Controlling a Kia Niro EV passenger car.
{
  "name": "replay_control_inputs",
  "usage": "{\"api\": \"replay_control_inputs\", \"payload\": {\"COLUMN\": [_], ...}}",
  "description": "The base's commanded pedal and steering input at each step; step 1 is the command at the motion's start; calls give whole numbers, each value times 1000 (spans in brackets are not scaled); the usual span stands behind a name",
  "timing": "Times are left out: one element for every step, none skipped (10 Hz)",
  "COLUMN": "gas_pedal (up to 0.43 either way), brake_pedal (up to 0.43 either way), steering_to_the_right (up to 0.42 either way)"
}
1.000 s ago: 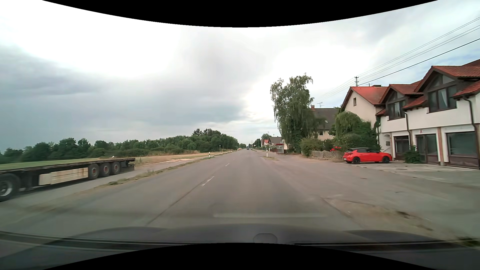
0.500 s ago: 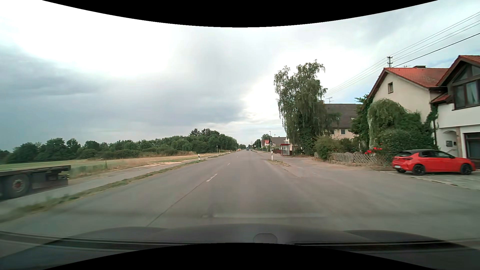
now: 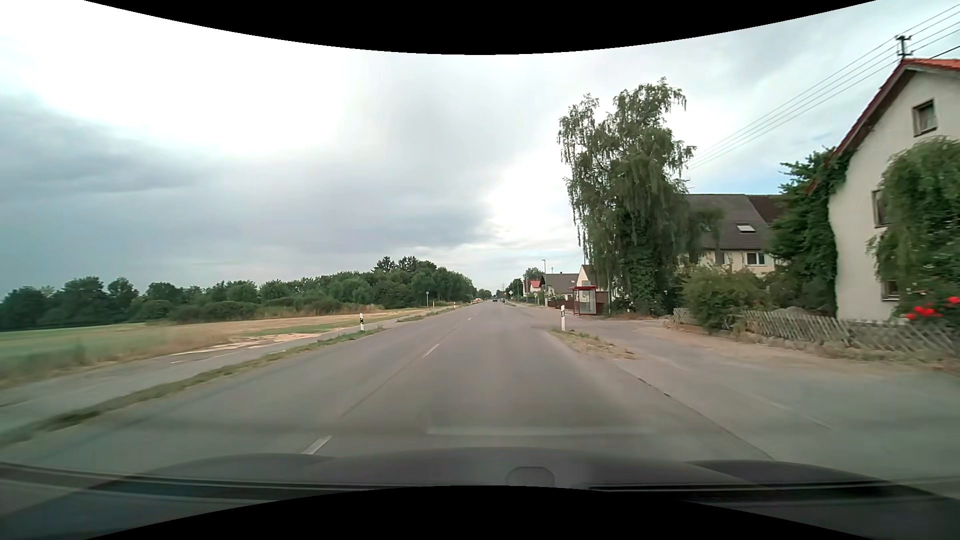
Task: Follow the waypoints while adhering to traffic rules and regulations
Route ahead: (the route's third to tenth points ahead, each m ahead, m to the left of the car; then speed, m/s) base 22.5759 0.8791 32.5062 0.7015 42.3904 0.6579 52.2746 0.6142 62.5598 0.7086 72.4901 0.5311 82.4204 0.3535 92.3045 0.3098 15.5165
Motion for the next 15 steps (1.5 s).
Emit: {"api": "replay_control_inputs", "payload": {"gas_pedal": [197,197,197,197,197,197,197,197,197,197,197,197,197,197,197], "brake_pedal": [0,0,0,0,0,0,0,0,0,0,0,0,0,0,0], "steering_to_the_right": [-1,-2,-1,-1,-1,-2,-2,-2,-2,-2,-2,-2,-2,-2,-2]}}
